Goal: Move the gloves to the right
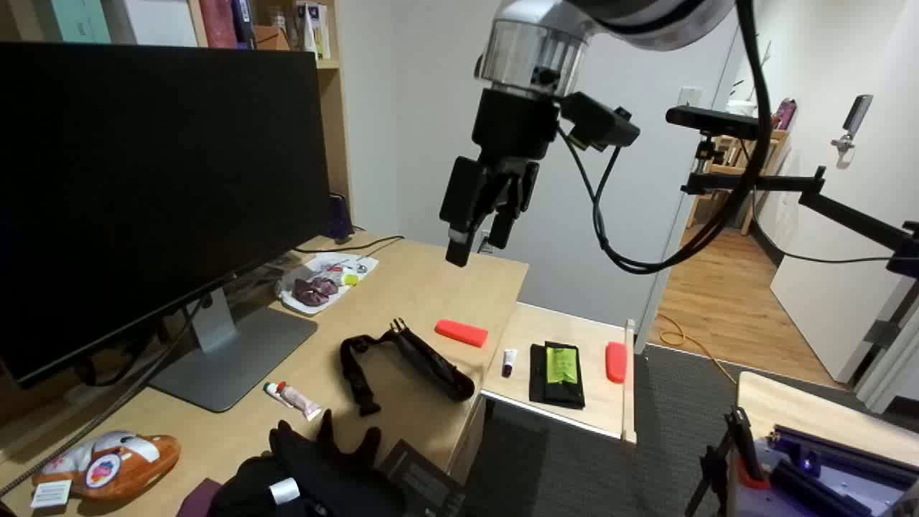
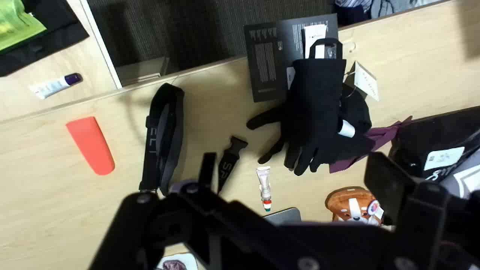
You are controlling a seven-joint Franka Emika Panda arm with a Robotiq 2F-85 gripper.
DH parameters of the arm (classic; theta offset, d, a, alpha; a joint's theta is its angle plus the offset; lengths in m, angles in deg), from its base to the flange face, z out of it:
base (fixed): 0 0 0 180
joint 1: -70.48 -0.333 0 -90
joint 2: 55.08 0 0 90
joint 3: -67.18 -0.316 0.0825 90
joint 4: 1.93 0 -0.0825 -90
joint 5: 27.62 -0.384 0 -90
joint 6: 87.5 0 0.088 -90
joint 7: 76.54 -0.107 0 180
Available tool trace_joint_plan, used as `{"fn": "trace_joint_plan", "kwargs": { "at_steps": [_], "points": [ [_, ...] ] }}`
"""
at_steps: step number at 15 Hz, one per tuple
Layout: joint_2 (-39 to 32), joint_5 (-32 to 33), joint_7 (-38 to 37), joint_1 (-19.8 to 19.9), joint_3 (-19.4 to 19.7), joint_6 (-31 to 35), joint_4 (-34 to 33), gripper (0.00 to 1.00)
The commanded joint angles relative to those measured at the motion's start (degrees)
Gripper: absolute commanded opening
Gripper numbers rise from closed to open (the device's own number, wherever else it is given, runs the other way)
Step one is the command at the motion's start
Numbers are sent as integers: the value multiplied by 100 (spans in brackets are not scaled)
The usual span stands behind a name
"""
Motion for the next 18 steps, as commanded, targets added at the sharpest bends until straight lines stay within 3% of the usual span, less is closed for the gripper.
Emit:
{"fn": "trace_joint_plan", "kwargs": {
  "at_steps": [1, 9, 18],
  "points": [
    [0, -30, 23, 83, -80, -19, -9, 100],
    [-1277, 132, 157, 400, 111, 480, -1254, 100],
    [-3868, 1350, -343, 787, 256, 157, -3883, 100]
  ]
}}
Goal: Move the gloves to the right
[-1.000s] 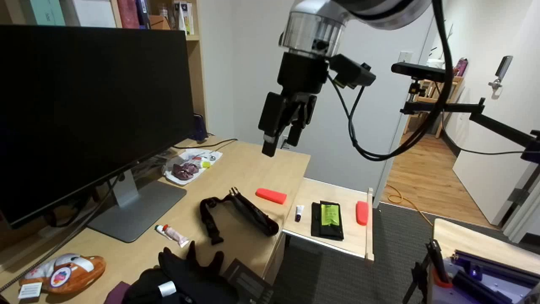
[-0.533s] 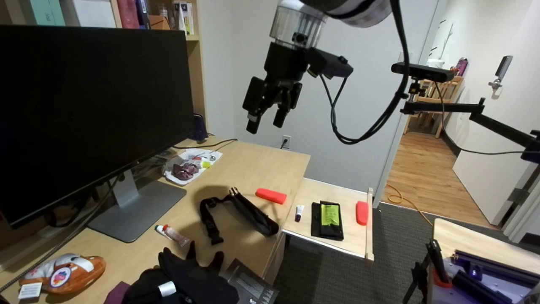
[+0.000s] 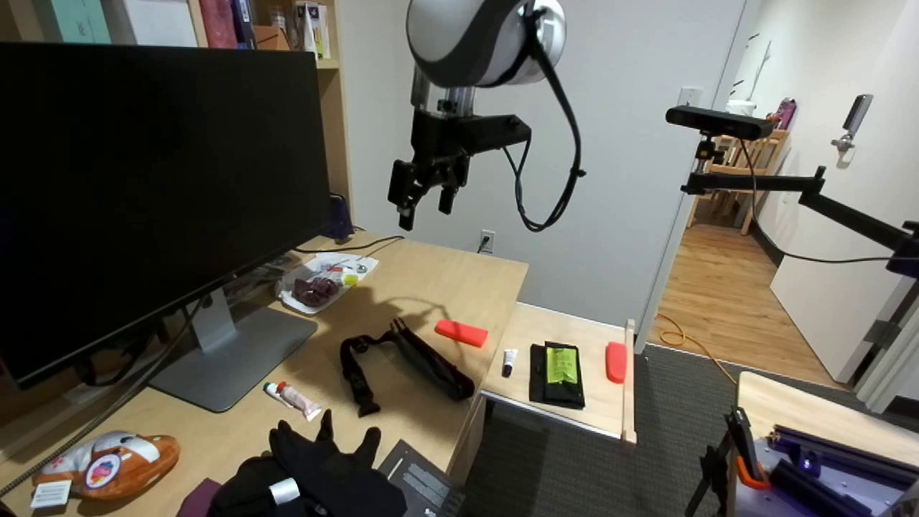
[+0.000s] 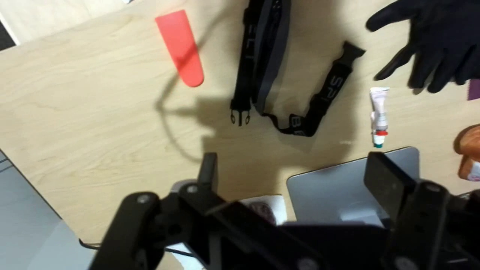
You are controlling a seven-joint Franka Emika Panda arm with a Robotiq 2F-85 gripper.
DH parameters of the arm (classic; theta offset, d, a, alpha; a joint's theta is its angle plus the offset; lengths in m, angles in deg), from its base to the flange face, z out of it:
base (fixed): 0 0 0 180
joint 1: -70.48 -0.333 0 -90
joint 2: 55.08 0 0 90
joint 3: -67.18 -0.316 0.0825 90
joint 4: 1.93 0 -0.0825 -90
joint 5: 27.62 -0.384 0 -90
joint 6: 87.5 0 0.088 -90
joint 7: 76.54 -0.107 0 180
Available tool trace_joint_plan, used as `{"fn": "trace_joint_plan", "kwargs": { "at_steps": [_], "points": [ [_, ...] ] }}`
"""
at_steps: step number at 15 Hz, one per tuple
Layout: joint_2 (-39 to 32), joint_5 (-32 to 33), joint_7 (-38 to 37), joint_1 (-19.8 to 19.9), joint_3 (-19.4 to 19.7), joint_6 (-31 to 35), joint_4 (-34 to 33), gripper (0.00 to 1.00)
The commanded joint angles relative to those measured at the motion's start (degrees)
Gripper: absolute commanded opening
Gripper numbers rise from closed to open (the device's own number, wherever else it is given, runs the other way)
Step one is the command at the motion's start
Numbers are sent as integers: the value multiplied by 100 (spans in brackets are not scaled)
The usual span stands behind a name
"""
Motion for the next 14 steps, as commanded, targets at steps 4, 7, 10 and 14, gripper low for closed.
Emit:
{"fn": "trace_joint_plan", "kwargs": {
  "at_steps": [4, 7, 10, 14],
  "points": [
    [-967, 363, -199, 194, 2, -111, -1086, 100],
    [-1069, 371, -214, 193, 6, -176, -1243, 100],
    [-1154, 406, -285, 171, 22, -195, -1383, 100],
    [-1792, 278, -595, 246, 70, -452, -2383, 100]
  ]
}}
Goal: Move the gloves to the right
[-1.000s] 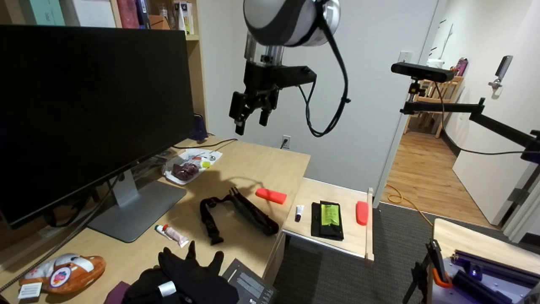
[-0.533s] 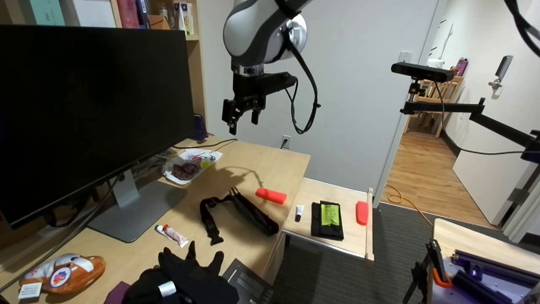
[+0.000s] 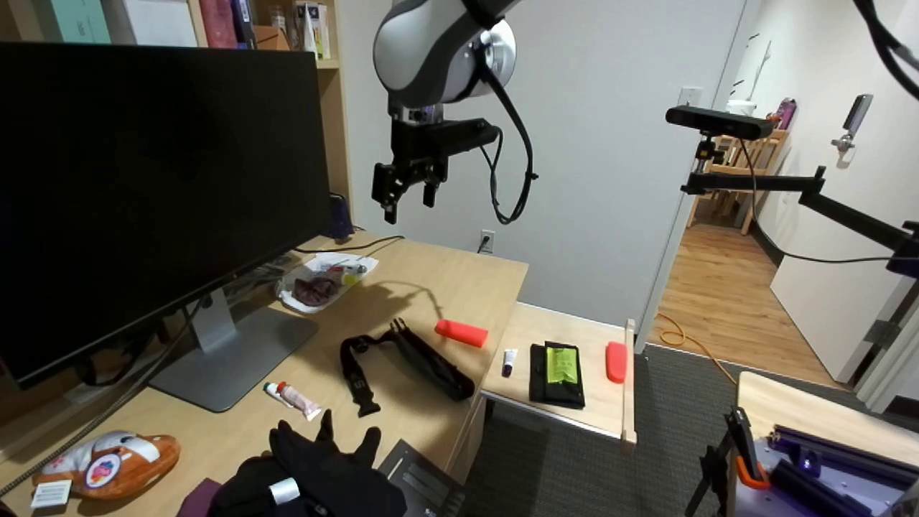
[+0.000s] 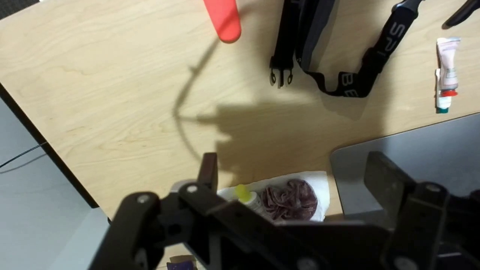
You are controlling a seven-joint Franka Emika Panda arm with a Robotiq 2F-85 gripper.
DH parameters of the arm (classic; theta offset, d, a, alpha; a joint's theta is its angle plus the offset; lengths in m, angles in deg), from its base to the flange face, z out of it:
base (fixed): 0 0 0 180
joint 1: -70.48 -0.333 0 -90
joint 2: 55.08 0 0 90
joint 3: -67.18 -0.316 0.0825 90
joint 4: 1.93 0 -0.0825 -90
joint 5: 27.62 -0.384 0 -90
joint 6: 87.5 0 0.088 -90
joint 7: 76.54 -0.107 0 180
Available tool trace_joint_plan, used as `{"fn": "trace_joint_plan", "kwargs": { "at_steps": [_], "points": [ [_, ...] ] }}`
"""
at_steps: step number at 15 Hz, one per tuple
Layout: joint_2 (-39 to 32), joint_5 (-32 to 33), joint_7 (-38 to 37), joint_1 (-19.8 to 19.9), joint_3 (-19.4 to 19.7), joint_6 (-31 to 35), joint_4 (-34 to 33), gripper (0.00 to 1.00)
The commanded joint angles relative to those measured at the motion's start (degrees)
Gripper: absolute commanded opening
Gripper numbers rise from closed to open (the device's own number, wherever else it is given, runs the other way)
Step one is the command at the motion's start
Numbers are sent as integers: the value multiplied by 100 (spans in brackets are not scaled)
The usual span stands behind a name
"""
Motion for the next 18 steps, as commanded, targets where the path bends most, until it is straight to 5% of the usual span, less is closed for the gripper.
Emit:
{"fn": "trace_joint_plan", "kwargs": {
  "at_steps": [1, 13, 14, 18],
  "points": [
    [-842, 16, -431, 164, 7, -337, -1251, 100],
    [-3692, -8, -745, 687, 140, -1317, -4803, 100],
    [-3213, 61, -542, 638, 96, -989, -3982, 100],
    [-3583, 57, -644, 695, 104, -1101, -4514, 100]
  ]
}}
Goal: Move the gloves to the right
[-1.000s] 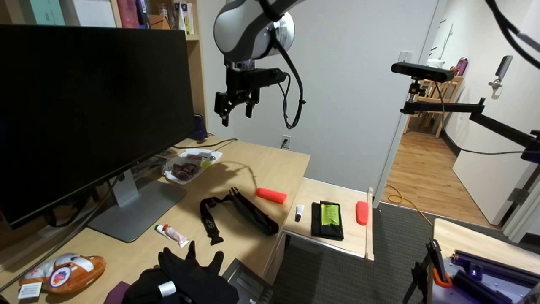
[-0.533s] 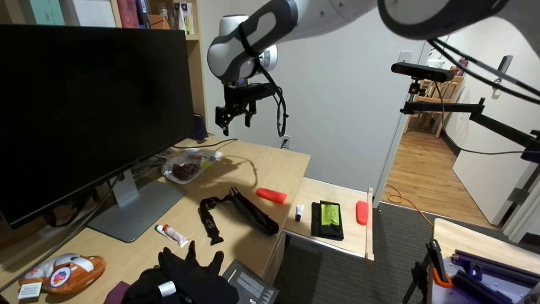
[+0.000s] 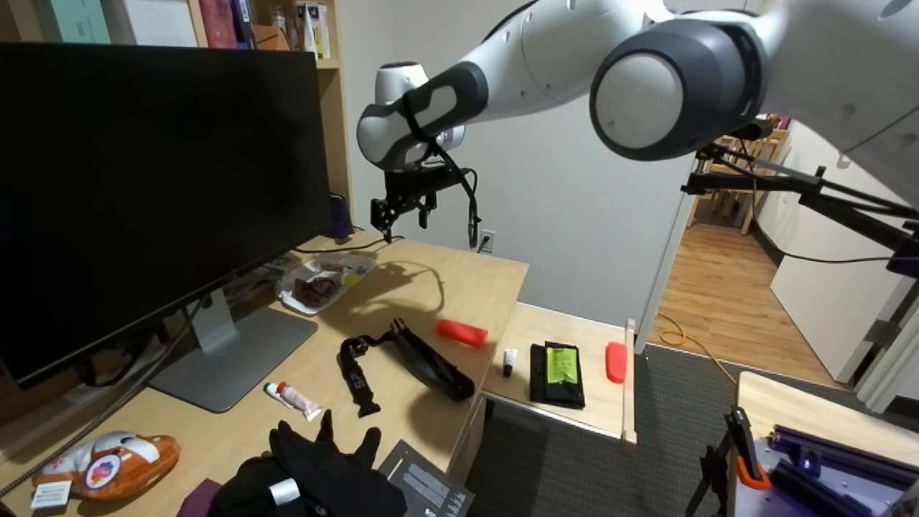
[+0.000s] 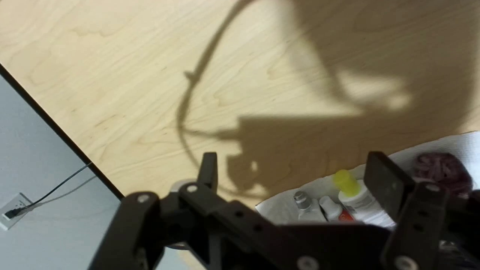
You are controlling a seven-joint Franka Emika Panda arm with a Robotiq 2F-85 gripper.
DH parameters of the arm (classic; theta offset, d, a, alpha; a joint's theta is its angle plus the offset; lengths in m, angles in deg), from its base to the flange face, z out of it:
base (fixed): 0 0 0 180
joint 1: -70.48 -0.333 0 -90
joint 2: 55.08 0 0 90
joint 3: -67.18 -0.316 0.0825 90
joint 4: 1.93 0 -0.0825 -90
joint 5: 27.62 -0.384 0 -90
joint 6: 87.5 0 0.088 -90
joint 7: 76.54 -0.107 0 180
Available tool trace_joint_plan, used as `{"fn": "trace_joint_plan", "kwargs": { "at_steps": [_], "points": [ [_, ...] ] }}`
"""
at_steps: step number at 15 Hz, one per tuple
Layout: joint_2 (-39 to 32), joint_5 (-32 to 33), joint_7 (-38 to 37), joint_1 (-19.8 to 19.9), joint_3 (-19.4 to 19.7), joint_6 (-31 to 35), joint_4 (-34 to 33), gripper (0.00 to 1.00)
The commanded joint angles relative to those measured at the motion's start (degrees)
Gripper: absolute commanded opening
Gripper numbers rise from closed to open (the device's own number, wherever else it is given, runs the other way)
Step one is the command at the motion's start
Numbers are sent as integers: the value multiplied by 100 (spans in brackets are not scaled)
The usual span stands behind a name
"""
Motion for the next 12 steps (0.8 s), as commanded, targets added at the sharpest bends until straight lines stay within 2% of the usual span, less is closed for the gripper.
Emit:
{"fn": "trace_joint_plan", "kwargs": {
  "at_steps": [1, 5, 8, 12],
  "points": [
    [6, 31, 103, -6, -13, 127, 36, 100],
    [-447, 83, 702, 166, -227, -221, -779, 100],
    [-850, 132, 1087, 235, -244, -377, -1412, 100],
    [-1308, 48, 1964, 318, -226, -860, -2071, 100]
  ]
}}
